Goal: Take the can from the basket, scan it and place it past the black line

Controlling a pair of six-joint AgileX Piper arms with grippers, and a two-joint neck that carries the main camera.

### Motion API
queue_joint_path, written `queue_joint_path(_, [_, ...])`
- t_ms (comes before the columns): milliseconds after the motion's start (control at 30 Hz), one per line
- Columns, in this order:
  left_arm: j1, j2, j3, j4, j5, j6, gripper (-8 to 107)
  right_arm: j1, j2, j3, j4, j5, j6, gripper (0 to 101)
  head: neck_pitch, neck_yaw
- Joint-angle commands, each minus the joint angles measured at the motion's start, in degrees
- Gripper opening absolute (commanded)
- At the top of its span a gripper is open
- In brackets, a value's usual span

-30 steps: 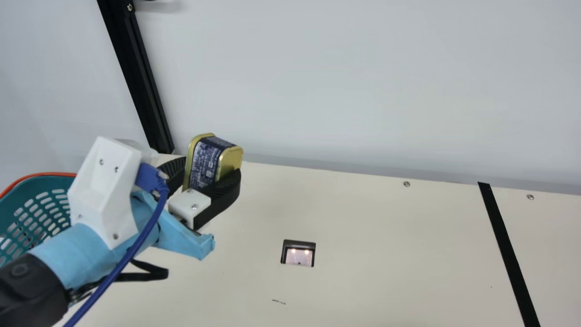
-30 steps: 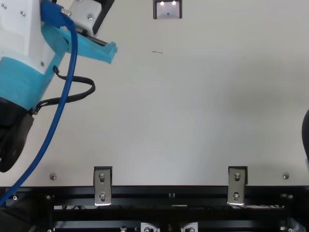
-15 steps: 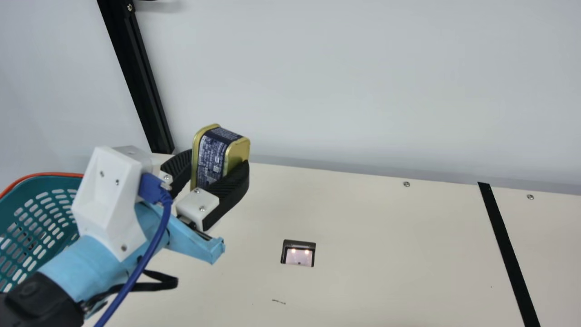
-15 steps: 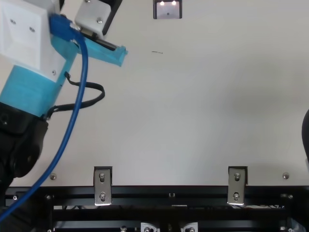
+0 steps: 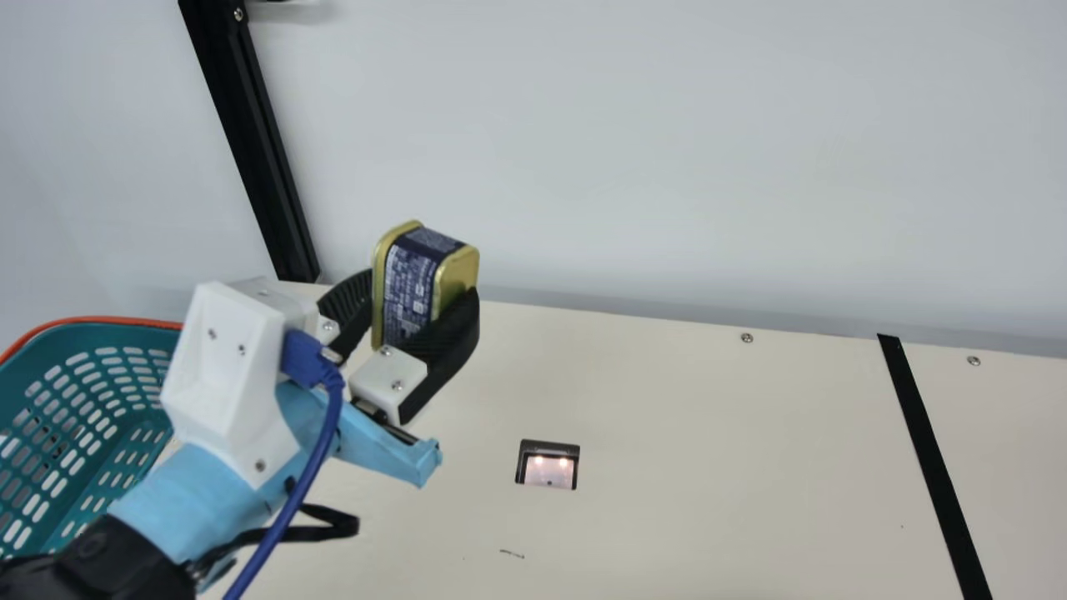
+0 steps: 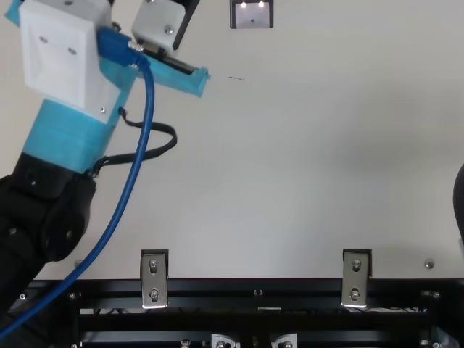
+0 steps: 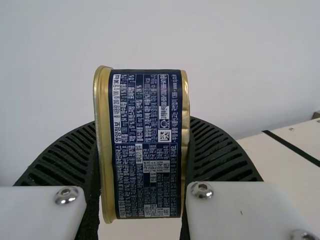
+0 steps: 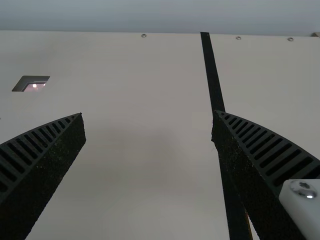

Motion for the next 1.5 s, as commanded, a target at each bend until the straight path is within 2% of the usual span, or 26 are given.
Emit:
queue_joint_path(0, [-0.56,0.94,-0.18,-1.08,-0.61,0.52,10,0.00,0.00,0.00,0.00,0.00,0.00,101,-2.13,-0.93])
queue_joint_path(433, [-5.65,7.88,-1.19,-8.96,-7.66,5.25,10,0.00,0.00,0.00,0.00,0.00,0.00,101,-2.13,-0.93])
queue_joint_path(933, [-11.05,14.11,-1.12,-12.18,-16.45,7.04,10,0.00,0.00,0.00,0.00,0.00,0.00,101,-2.13,-0.93])
queue_joint_path(1133, [-11.74,15.56,-1.78,-13.01,-16.89,6.01,10,0.00,0.00,0.00,0.00,0.00,0.00,101,-2.13,-0.93])
queue_joint_path(1467, [-11.33,17.48,-3.93,-13.47,-13.90,3.12,10,0.00,0.00,0.00,0.00,0.00,0.00,101,-2.13,-0.93])
